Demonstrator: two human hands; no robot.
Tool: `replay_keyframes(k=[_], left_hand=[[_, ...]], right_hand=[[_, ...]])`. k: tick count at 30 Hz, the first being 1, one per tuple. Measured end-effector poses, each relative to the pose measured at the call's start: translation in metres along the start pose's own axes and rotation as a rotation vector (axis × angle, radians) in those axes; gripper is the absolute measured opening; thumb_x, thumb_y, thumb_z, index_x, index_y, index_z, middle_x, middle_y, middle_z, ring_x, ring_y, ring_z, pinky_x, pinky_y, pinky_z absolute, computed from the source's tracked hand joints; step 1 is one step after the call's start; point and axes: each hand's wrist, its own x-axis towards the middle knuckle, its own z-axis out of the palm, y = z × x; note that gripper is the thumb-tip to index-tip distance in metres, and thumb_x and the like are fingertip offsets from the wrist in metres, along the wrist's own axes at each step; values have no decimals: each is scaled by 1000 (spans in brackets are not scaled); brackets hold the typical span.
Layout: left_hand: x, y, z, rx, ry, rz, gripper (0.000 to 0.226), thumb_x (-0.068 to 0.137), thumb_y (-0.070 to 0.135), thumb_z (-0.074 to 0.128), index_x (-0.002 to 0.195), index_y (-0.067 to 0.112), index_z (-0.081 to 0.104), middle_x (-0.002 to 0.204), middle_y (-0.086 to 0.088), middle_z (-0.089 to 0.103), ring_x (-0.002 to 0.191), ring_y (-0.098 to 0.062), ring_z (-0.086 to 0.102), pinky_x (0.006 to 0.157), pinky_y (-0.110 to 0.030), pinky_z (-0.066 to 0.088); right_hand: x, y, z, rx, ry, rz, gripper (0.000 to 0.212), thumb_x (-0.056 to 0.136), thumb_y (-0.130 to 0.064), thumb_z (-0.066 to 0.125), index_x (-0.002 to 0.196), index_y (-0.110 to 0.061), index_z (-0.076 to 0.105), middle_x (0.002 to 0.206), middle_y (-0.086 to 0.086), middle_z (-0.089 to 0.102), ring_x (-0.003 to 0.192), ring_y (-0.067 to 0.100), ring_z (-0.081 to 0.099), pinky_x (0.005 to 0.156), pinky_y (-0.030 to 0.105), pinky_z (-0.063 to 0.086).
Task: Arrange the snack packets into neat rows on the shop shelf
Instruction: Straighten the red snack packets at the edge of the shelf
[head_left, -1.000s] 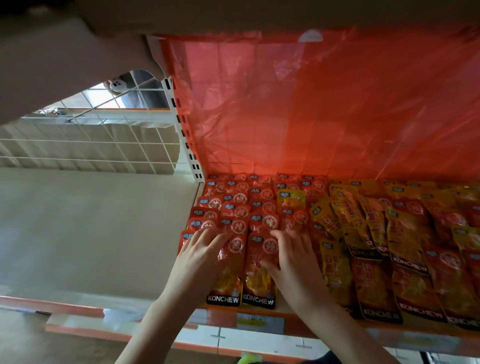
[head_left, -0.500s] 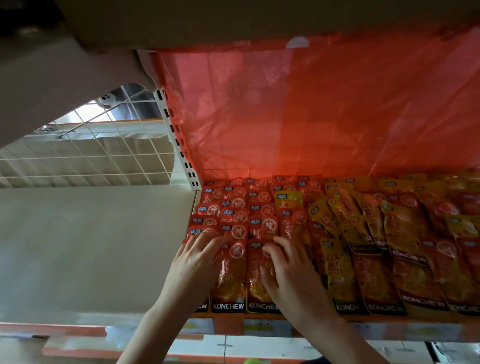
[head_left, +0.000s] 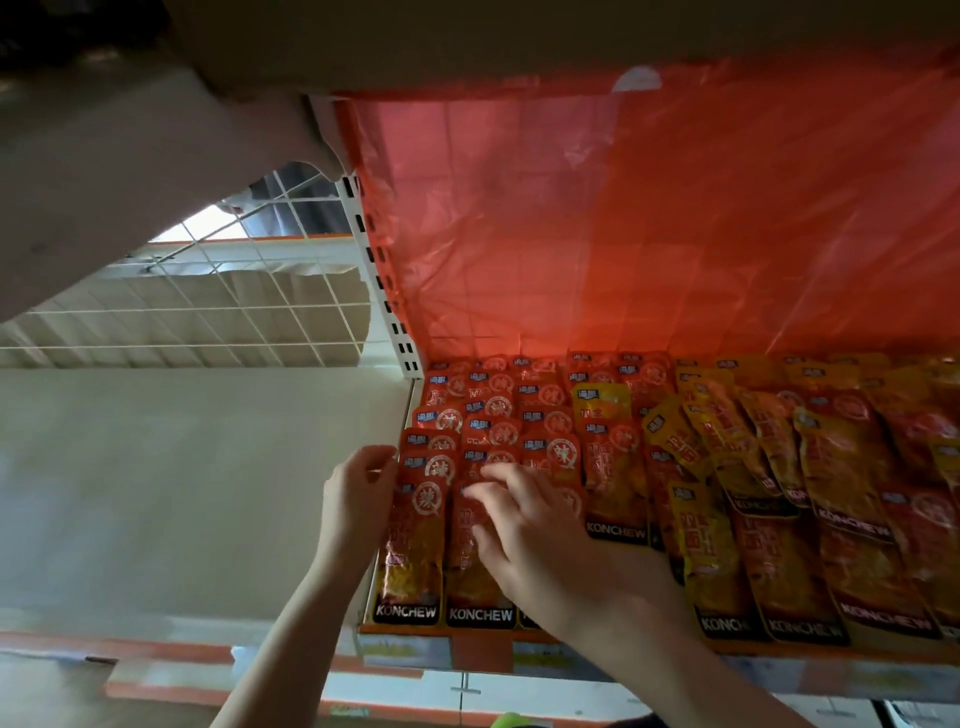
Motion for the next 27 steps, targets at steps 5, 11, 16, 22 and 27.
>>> replay_keyframes(k=[5, 11, 16, 22, 27], left_hand=[[23, -7, -3, -119, -53, -131, 17, 81, 20, 70, 94, 9, 72, 86, -6, 71, 77, -21, 67, 69, -36, 56], [32, 1, -2, -128, -143, -110, 6, 82, 13, 67, 79, 10, 71, 78, -6, 71, 73, -22, 68, 68, -37, 57], [36, 4, 2, -154, -155, -102, 6, 84, 14, 66, 80, 11, 70, 80, -6, 71, 73, -20, 67, 65, -33, 55], [31, 0, 3, -149, -121, -126, 9, 87, 15, 62, 82, 11, 69, 80, -5, 69, 73, -20, 67, 64, -32, 54], [18, 5, -2, 3, 94, -24, 20, 90, 11, 50, 99, 13, 68, 94, -9, 70, 82, -24, 63, 73, -35, 51]], right_hand=[[20, -14, 13, -51, -165, -79, 55, 92, -40, 51, 139, -15, 36, 146, 7, 32, 136, 24, 26, 112, 38, 24], [31, -20, 20, -126, -248, -71, 61, 93, -45, 47, 142, -14, 28, 152, 9, 19, 140, 27, 14, 114, 41, 14], [28, -19, 26, -135, -215, -65, 61, 92, -44, 50, 141, -14, 30, 152, 10, 19, 140, 29, 16, 114, 41, 15], [27, -17, 26, -123, -194, -102, 59, 91, -41, 51, 139, -12, 32, 151, 11, 22, 139, 28, 18, 113, 41, 16], [30, -8, 10, 39, -18, -58, 41, 93, -29, 50, 130, -12, 49, 132, 4, 48, 125, 18, 41, 108, 27, 31]])
